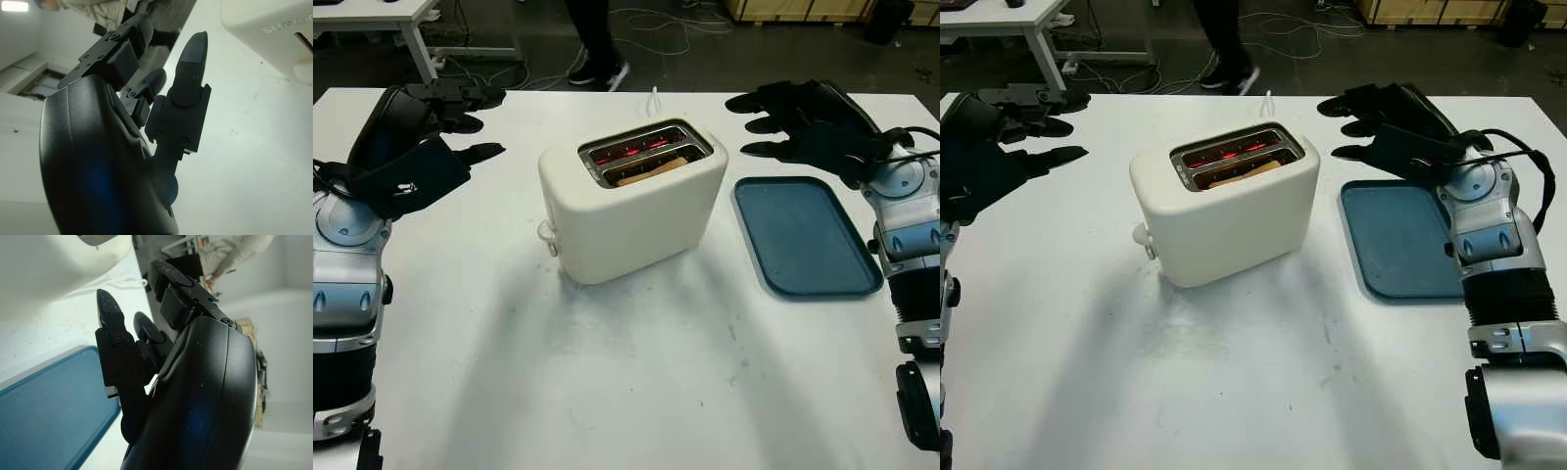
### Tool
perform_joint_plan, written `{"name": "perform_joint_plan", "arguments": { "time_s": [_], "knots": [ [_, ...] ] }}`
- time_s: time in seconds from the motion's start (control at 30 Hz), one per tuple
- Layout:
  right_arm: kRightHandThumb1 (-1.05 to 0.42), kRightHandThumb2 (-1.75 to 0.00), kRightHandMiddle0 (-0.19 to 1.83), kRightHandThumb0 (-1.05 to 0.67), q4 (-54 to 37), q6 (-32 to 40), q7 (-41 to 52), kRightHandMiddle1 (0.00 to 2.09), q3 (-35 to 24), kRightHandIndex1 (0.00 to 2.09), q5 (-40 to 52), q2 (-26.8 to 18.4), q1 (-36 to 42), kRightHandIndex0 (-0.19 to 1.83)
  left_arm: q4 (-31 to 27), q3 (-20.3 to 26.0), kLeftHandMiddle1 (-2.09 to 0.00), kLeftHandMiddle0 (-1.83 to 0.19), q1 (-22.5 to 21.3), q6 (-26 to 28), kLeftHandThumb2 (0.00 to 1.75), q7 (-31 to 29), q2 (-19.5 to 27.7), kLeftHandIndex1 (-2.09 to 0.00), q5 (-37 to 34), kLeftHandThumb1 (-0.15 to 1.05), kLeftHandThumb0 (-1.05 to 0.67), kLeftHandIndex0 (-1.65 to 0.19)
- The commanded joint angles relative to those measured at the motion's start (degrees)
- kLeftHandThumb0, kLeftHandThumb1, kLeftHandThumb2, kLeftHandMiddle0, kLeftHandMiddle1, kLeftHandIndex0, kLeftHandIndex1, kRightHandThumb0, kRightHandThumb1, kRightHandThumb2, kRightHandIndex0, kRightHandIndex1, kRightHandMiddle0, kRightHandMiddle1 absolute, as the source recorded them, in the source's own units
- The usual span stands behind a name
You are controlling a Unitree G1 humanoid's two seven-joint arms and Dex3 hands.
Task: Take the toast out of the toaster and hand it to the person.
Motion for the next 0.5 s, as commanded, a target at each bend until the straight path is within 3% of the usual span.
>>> {"name": "perform_joint_plan", "arguments": {
  "time_s": [0.0, 0.47],
  "knots": [
    [-0.92, -0.04, 0.65, -0.19, -0.82, 1.01, 0.32, 0.0, -0.45, 0.0, 0.81, 0.27, 0.16, 0.71, 0.42, -0.22, -0.58, -0.52, 0.89, -1.01, 0.08, 0.2, -0.2, -0.01, -0.39, 0.92, -0.44, -0.72],
    [-0.92, -0.03, 0.66, -0.18, -2.06, 1.4, 0.09, 0.0, -0.13, 0.01, 0.05, -0.27, 0.52, 0.72, 0.33, -0.34, -0.63, -0.5, 0.68, -1.37, 0.09, 0.23, -0.27, -0.01, -0.23, 0.92, -0.43, -0.71]
  ]
}}
